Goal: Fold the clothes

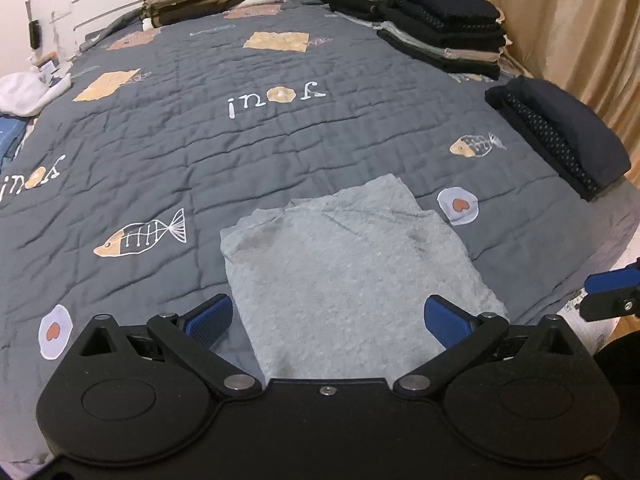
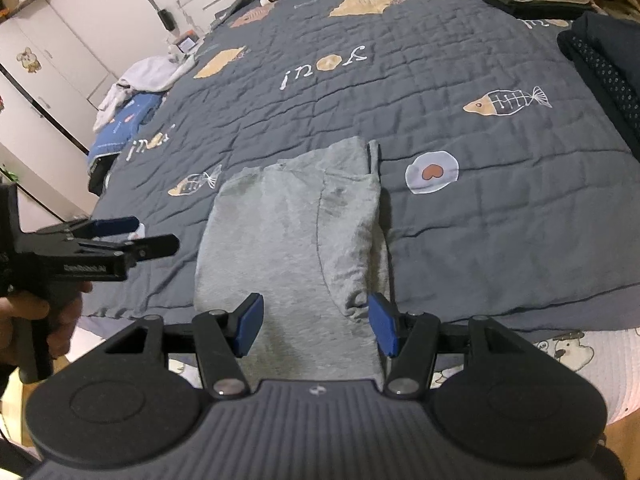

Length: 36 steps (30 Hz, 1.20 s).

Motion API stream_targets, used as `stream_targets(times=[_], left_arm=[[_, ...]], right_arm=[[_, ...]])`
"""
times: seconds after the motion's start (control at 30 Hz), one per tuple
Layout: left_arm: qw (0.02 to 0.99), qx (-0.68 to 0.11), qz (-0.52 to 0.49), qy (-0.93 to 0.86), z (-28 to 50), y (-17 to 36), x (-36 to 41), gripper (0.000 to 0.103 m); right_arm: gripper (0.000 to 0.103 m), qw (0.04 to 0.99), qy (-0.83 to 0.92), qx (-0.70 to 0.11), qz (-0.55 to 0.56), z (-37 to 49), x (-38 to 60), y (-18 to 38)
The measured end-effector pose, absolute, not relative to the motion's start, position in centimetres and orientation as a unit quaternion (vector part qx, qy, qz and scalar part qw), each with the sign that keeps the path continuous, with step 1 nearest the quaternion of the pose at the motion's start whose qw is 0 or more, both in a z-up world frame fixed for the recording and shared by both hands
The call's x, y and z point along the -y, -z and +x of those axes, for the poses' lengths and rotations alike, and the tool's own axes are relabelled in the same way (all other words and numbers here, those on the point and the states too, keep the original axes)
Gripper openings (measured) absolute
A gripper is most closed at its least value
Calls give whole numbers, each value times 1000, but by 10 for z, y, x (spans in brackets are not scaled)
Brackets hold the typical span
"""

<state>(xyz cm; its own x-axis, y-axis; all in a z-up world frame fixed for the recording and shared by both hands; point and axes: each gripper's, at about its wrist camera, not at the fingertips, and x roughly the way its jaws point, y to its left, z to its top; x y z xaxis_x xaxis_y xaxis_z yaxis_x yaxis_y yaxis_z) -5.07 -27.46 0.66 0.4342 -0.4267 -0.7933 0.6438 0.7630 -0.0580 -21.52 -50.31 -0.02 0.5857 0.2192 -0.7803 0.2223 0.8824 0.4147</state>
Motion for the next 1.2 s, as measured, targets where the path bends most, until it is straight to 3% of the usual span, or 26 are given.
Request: stream_targets(times=[0.2, 0.8, 1.2], left_arm=[[842, -430, 78, 315, -37, 8, 254, 103], [842, -412, 111, 330, -35, 22, 230, 103], [837, -421, 81, 340, -6, 45, 222, 102]], right_arm=[[57, 842, -7, -458, 285, -210, 505, 22], [57, 841, 24, -457, 290, -212, 479, 38], [57, 838, 47, -459, 291, -213, 487, 42]])
